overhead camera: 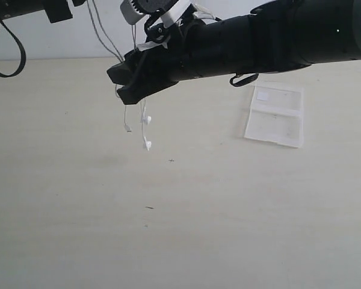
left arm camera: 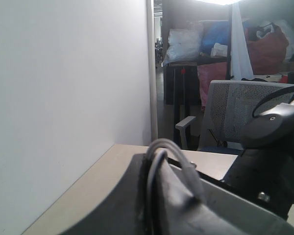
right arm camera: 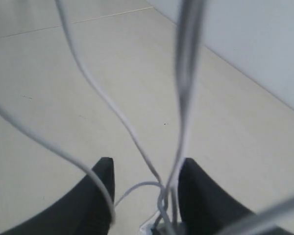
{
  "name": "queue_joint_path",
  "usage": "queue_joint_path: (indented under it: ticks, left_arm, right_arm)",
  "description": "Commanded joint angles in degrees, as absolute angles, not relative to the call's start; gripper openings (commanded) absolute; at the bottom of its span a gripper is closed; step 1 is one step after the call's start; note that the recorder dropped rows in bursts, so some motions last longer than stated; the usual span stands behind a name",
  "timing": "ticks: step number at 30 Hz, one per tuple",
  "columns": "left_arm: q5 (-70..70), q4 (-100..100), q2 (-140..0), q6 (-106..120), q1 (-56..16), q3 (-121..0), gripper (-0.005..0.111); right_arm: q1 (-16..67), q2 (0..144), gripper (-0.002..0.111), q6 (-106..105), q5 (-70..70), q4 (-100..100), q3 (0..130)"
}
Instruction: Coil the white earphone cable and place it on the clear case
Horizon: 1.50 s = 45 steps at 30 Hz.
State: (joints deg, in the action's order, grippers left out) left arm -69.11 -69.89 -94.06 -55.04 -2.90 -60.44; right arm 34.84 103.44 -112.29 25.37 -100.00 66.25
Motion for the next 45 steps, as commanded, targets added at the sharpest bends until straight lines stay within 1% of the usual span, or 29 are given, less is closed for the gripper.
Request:
queue_joint_path:
  ticks: [1,6,17,24,27,32,34,36,40,45]
  left_arm:
    - [-69.7,-68.79,-94.0,-55.74,-2.96,-60.58,0.0]
    - [-69.7,-68.79,-94.0,-55.74,-2.96,-60.58,0.0]
    - [-69.81,-68.79,-94.0,-55.74,-2.96,-60.58,0.0]
    - [-69.83,-68.79,-94.0,-57.53,-2.96,-60.58,0.001]
    - [-69.58,-68.79,-94.0,-57.53,-2.96,-60.58,0.014]
    - [-68.64,-67.95,-94.0,-59.41,-2.85,-60.58,0.046]
    - [-68.53,-67.95,-94.0,-60.37,-2.85,-60.58,0.053]
    - [-67.71,-67.95,-94.0,-61.55,-2.85,-60.58,0.056]
    - [-63.89,-69.12,-94.0,-63.96,-2.85,-60.58,0.057]
    - [-63.25,-79.82,-93.9,-68.51,-2.85,-62.03,0.057]
  right_arm:
    - [34.65,103.36,0.021,-112.76,25.35,-99.95,66.8]
    - [34.65,103.36,0.0,-114.08,25.59,-99.95,66.8]
    - [34.65,103.36,0.001,-114.31,28.3,-99.95,66.8]
    - [34.65,103.01,0.0,-113.14,28.3,-99.95,66.7]
    - [34.65,102.22,0.0,-108.1,28.3,-97.74,66.7]
    - [34.65,100.23,0.0,-94.77,28.17,-83.67,66.7]
    - [34.65,99.24,0.0,-90.71,28.17,-78.99,66.7]
    - [34.65,97.96,0.0,-86.0,28.17,-74.84,66.7]
    - [34.65,95.09,0.0,-77.31,28.1,-66.6,66.7]
    - [34.65,91.98,0.0,-69.09,26.01,-58.7,66.8]
